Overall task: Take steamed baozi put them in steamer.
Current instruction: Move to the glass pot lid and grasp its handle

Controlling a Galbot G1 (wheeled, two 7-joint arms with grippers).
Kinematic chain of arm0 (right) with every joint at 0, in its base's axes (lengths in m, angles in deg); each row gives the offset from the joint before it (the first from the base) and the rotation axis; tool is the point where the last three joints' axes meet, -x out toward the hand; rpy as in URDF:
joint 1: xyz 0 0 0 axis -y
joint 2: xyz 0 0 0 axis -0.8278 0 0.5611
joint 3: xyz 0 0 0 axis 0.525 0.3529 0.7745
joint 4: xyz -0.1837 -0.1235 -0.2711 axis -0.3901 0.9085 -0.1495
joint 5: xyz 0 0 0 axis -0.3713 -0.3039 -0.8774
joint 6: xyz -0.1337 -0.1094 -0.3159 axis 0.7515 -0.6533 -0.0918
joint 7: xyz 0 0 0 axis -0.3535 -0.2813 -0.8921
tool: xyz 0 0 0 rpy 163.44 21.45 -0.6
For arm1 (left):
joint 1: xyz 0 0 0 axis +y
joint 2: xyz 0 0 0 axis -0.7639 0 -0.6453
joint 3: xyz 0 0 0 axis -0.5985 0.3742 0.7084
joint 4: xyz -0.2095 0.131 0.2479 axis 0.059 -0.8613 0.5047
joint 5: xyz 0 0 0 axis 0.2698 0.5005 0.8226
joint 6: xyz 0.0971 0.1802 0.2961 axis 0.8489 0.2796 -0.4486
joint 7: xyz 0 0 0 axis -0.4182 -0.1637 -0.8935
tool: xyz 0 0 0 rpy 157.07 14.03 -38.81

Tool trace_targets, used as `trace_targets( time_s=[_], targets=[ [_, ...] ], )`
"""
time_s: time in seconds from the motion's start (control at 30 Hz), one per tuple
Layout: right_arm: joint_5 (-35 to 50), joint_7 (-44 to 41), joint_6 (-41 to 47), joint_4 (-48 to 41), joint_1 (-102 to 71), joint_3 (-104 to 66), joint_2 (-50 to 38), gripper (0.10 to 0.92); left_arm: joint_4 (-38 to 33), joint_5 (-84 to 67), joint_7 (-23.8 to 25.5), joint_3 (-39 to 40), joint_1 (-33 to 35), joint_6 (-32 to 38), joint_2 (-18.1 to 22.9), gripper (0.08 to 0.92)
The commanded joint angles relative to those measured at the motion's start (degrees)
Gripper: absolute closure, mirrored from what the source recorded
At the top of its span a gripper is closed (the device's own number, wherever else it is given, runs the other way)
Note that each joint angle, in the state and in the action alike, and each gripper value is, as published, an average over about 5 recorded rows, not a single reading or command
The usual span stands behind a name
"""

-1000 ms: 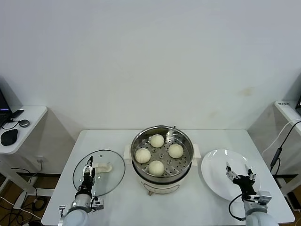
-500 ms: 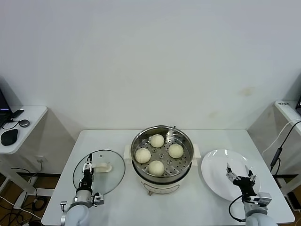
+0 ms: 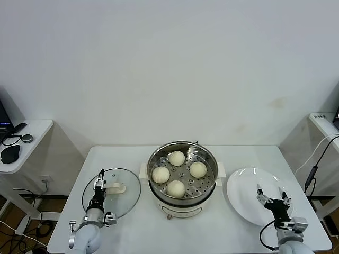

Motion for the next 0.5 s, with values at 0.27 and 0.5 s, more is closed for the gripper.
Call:
trace_targets(
  time_s=[0.27, 0.5],
  targets=[
    [-0.5, 0.0, -0.2, -0.1, 0.1, 0.4, 0.5, 0.203, 1.8, -2.1, -2.8, -0.2, -0.9, 2.0, -0.4, 0.476],
    [-0.6, -0.1, -0.2, -0.2, 0.1, 0.7, 0.2, 0.203, -5.1, -3.9, 1.4, -0.6, 2.2, -3.2, -1.5, 0.683]
  ],
)
